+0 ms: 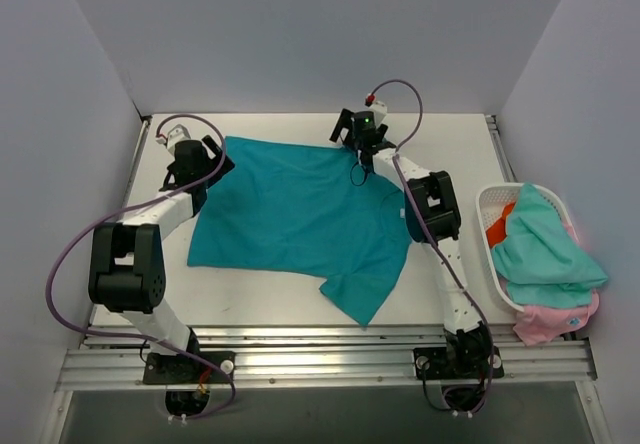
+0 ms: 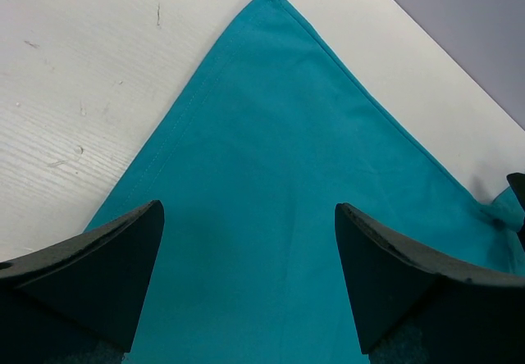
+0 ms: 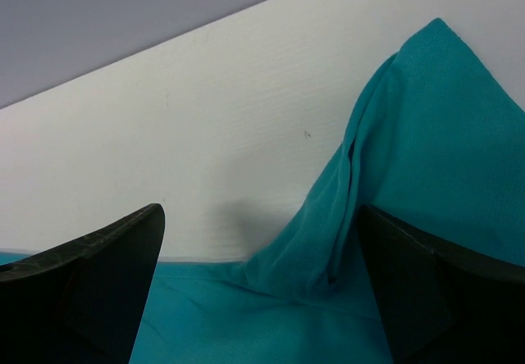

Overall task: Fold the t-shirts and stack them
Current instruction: Flatten out the tshirt

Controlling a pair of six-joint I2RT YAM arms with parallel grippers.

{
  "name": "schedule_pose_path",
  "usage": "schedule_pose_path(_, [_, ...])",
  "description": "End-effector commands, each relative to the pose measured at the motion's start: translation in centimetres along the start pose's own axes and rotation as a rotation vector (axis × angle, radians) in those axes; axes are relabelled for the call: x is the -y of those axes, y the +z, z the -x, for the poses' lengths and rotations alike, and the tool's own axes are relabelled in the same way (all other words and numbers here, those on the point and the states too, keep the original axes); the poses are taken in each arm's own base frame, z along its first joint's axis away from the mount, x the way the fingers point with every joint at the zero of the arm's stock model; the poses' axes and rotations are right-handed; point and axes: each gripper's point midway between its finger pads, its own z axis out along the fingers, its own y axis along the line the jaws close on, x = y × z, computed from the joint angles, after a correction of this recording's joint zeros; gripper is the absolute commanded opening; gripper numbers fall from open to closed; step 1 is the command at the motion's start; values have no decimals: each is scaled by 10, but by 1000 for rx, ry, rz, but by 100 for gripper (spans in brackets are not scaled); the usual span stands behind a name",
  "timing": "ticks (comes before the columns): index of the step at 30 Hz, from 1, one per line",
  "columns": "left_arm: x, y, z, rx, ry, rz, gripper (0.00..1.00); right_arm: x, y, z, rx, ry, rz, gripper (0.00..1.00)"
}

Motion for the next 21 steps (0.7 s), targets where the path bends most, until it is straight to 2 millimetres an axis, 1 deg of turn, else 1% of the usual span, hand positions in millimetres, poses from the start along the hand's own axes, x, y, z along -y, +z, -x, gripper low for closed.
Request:
schedule_pose_path(1, [16,-5,21,68,3,-47,94,-22,3,10,30,17,40,100])
schedule_pose_path(6, [12,-3,18,67,11,-36,94,-38,8,8,33,16,66,100])
schedule_pose_path(12, [9,1,15,61,16,-30,94,-62,8,26,79,46,134,100])
schedule_pose_path(13, [10,1,16,63,16,-31,94,-64,12,25,90,50,145,100])
schedule_pose_path(14, [9,3,14,59,18,-26,94,-72,12,36,116,64,167,100])
schedule_pose_path(15, [8,2,14,56,20,-24,94,-71,17,33,124,72,171,100])
schedule_pose_path(16, [8,3,14,56,22,-24,94,-77,18,43,165,93,201,100])
schedule_pose_path(18, [7,2,14,53,26,-19,94,-81,22,51,209,136,233,100])
schedule_pose_path(19, [8,0,15,55,29,-21,94,-84,21,66,259,158,261,100])
schedule_pose_path(20, [8,-1,16,56,28,-20,94,-85,21,71,280,172,273,100])
schedule_pose_path(21, [7,-2,15,54,33,-18,94,-90,16,83,313,185,297,100])
